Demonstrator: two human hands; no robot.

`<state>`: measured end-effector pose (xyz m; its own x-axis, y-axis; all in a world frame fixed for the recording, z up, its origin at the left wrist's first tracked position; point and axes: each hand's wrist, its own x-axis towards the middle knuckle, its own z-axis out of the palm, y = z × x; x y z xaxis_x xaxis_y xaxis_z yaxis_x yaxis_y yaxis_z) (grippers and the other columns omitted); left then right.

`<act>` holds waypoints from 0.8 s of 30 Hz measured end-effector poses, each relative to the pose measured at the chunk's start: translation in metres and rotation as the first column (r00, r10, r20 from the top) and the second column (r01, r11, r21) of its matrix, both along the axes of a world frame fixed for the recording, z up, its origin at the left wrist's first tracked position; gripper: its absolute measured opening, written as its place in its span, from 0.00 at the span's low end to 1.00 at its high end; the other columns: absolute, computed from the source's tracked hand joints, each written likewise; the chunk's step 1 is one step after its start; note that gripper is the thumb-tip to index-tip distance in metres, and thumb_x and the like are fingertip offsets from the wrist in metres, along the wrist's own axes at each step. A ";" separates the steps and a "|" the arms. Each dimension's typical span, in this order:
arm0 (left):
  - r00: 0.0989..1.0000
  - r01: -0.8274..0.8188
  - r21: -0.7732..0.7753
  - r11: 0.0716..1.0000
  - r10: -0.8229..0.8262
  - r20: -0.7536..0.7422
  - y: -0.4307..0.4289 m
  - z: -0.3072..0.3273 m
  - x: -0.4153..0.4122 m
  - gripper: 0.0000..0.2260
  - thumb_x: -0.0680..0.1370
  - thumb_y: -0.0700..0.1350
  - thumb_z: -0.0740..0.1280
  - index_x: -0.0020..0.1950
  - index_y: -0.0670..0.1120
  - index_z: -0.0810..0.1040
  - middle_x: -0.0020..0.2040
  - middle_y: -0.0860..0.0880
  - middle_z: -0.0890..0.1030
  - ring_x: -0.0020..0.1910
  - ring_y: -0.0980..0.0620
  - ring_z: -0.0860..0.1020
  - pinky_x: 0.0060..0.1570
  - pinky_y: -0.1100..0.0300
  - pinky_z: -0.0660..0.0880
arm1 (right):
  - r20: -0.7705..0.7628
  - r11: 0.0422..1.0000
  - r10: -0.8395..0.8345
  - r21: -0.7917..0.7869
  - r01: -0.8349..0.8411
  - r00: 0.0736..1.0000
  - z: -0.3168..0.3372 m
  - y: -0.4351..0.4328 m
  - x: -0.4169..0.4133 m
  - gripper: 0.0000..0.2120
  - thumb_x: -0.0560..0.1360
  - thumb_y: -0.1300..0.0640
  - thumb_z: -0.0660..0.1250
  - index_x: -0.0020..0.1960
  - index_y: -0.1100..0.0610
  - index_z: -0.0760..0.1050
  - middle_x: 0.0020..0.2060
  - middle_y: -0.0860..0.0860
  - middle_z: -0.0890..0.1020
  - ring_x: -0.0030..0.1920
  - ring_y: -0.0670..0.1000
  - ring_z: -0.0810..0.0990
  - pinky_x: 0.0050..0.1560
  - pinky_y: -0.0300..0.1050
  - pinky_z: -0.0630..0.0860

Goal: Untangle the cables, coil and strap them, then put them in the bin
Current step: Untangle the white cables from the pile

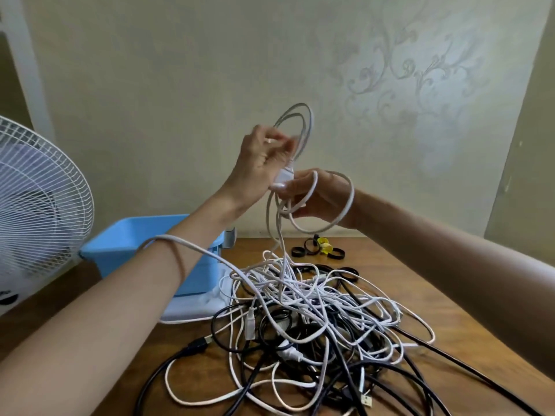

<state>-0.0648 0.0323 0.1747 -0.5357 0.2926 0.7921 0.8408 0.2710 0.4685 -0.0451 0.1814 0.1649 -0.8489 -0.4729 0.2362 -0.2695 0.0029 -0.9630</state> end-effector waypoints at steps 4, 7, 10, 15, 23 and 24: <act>0.885 0.273 0.216 0.937 -0.333 0.325 -0.001 -0.035 -0.007 0.42 0.60 0.73 0.65 0.64 0.49 0.60 0.59 0.47 0.72 0.54 0.53 0.78 0.47 0.59 0.78 | -0.051 0.974 0.009 -0.224 -0.020 0.999 0.027 0.009 0.004 0.19 0.54 0.53 0.81 0.40 0.58 0.78 0.29 0.49 0.79 0.31 0.47 0.79 0.47 0.50 0.78; 0.889 0.233 -0.183 0.955 -0.133 0.438 -0.007 -0.062 -0.010 0.17 0.72 0.57 0.67 0.52 0.45 0.72 0.41 0.49 0.83 0.36 0.53 0.81 0.39 0.62 0.76 | -0.105 0.861 -0.049 -0.509 -0.012 0.993 0.062 0.021 0.005 0.04 0.72 0.59 0.67 0.41 0.58 0.73 0.28 0.51 0.78 0.30 0.49 0.76 0.55 0.55 0.78; 0.923 0.046 -0.322 0.946 0.083 0.375 -0.015 -0.076 -0.024 0.14 0.81 0.47 0.59 0.40 0.46 0.79 0.38 0.47 0.82 0.32 0.58 0.77 0.36 0.65 0.71 | -0.158 0.745 -0.176 -0.666 0.027 0.972 0.084 0.039 0.015 0.15 0.80 0.57 0.60 0.35 0.59 0.74 0.27 0.53 0.76 0.29 0.51 0.74 0.57 0.59 0.78; 0.926 -0.088 -0.548 0.832 0.271 0.263 -0.024 -0.069 -0.029 0.15 0.81 0.46 0.59 0.40 0.48 0.82 0.41 0.48 0.82 0.37 0.58 0.76 0.39 0.61 0.70 | -0.192 0.653 -0.275 -0.757 0.036 0.942 0.083 0.062 0.016 0.16 0.79 0.54 0.63 0.35 0.58 0.73 0.30 0.53 0.74 0.32 0.52 0.75 0.52 0.59 0.79; 0.922 -0.290 -0.154 0.945 0.319 0.218 -0.014 -0.045 -0.020 0.21 0.83 0.48 0.55 0.37 0.43 0.78 0.31 0.46 0.81 0.29 0.53 0.78 0.32 0.58 0.72 | -0.071 0.797 -0.472 -0.460 0.391 0.879 0.062 0.076 0.003 0.08 0.76 0.57 0.61 0.38 0.55 0.73 0.29 0.51 0.78 0.30 0.48 0.78 0.42 0.45 0.80; 0.934 -0.162 0.042 0.986 0.139 0.329 -0.009 -0.037 -0.016 0.20 0.84 0.47 0.54 0.36 0.42 0.76 0.27 0.49 0.80 0.24 0.55 0.76 0.28 0.62 0.72 | -0.090 0.843 -0.444 -0.378 0.382 0.891 0.054 0.074 0.001 0.04 0.74 0.58 0.63 0.41 0.56 0.74 0.29 0.52 0.78 0.29 0.47 0.78 0.37 0.43 0.80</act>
